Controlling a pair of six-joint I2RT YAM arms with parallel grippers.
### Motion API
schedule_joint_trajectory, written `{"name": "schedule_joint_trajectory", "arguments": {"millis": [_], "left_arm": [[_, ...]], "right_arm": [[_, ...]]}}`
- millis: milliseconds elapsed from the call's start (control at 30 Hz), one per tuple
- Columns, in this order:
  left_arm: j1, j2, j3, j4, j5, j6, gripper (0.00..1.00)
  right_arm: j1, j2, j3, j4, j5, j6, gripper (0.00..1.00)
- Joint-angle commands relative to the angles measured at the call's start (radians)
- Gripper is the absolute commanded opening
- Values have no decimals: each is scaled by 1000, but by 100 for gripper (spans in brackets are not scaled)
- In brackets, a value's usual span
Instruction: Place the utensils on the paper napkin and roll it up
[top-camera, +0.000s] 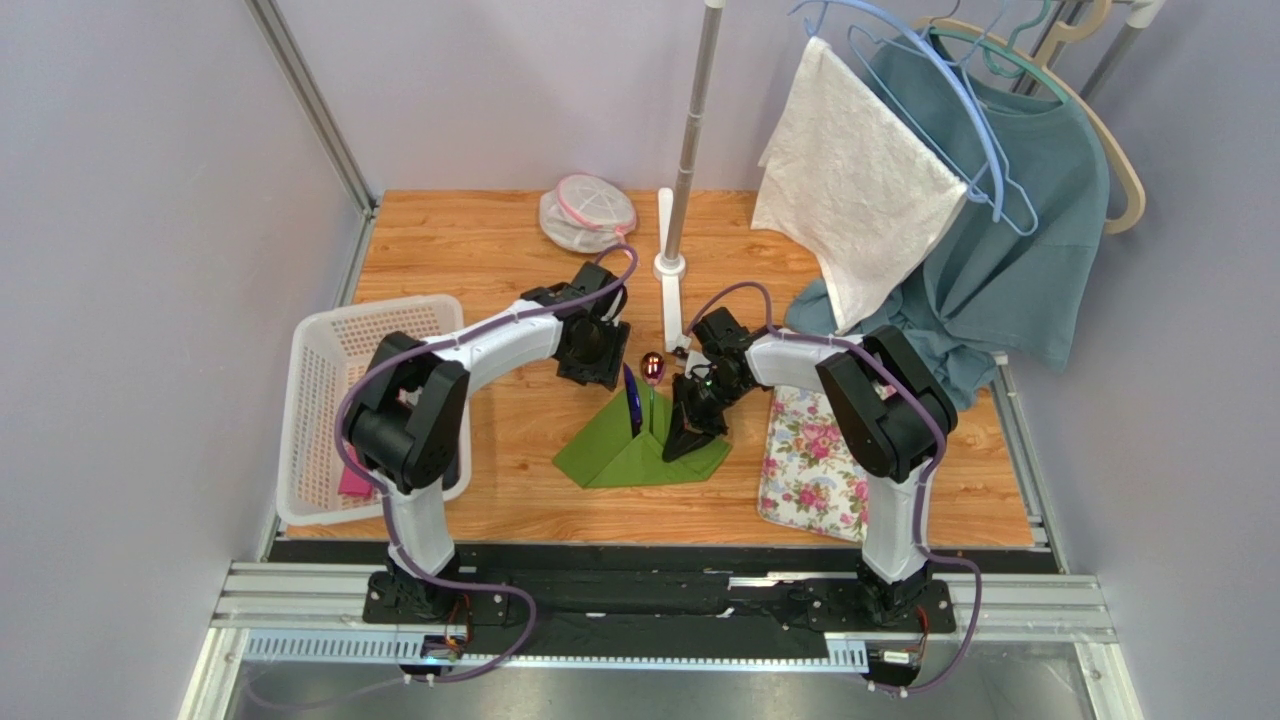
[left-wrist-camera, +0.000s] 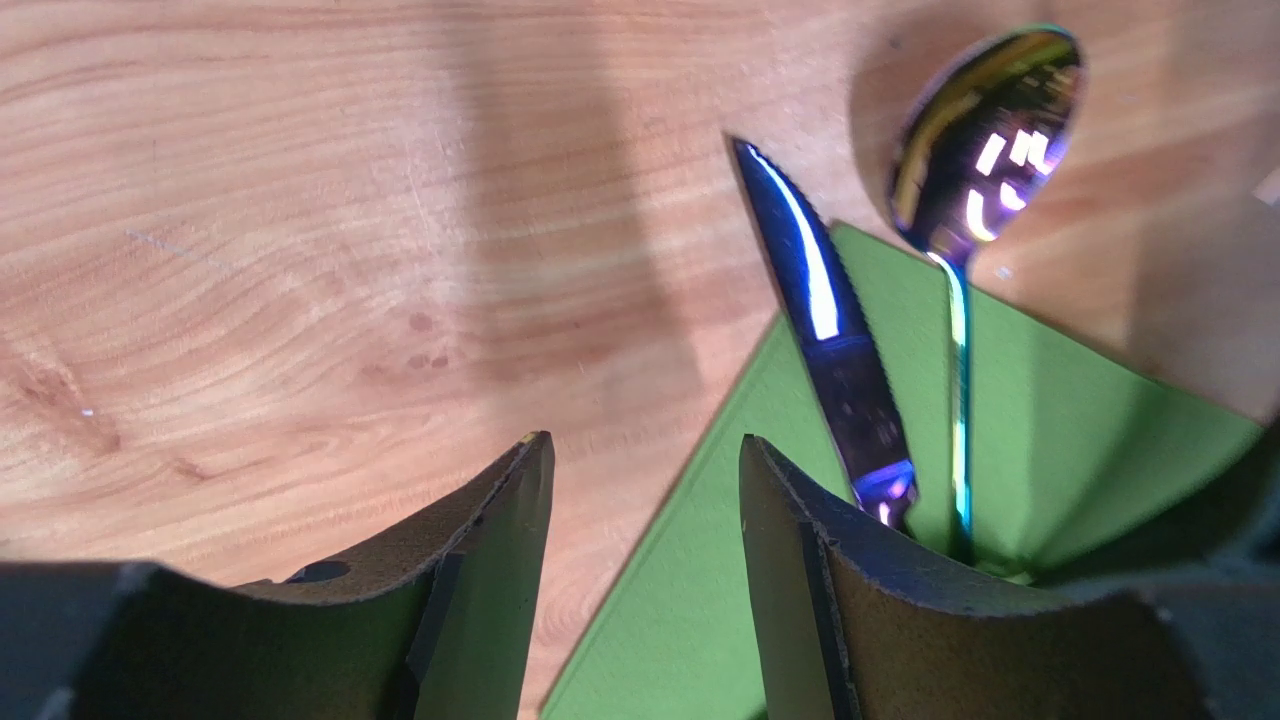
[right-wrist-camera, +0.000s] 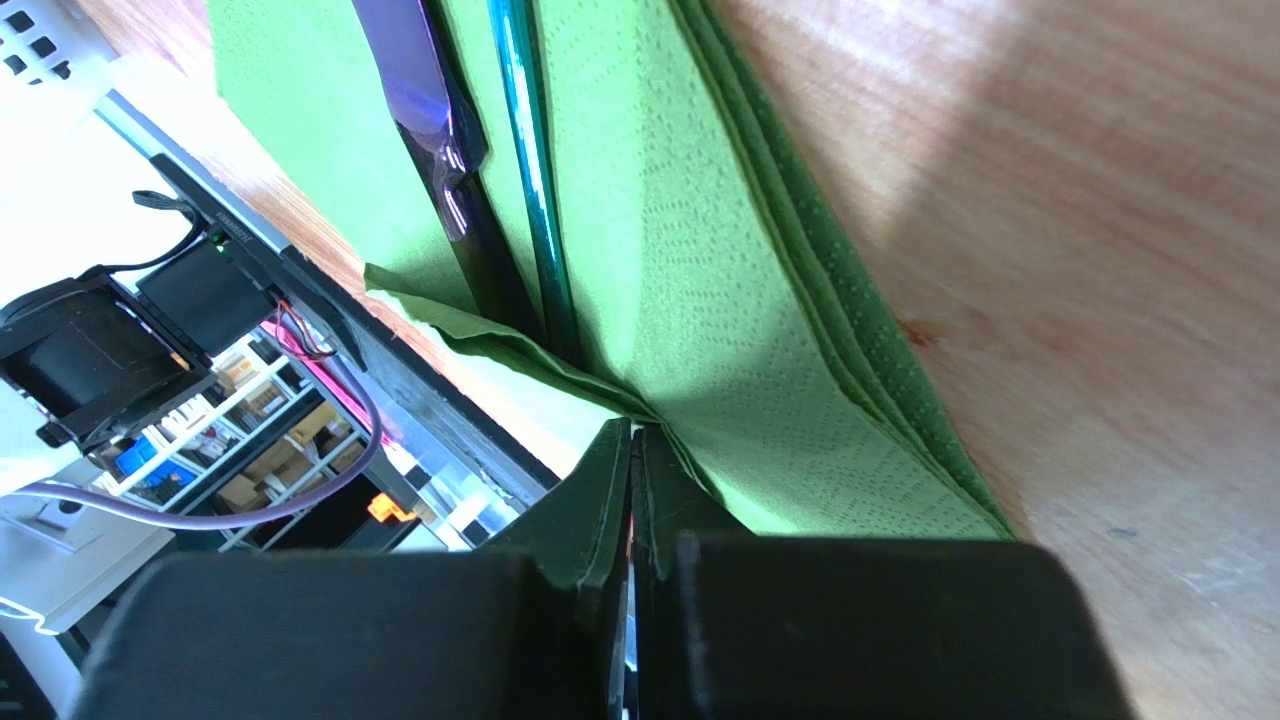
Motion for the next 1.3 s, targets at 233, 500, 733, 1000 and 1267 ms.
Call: {"name": "schedule_joint_trajectory", "arguments": {"millis": [233,500,733,1000,1267], "left_arm": [[-28,107,101,-29,-85,-37,58],[-31,162,134,-33,-65,-46,62],[-32,173,140,-32,-54,-51,66],[-29,143,111,-32,-42,-52,73],[3,19,62,59,41,-29,67]], "right_arm": [[4,17,2,12,53,-2,2],[3,19,-1,10,53,-3,2],[3,24,-2,9,51,-5,2],[0,22,-7,10,50,-9,2],[-6,27,-11,14,48,-5,2]]}}
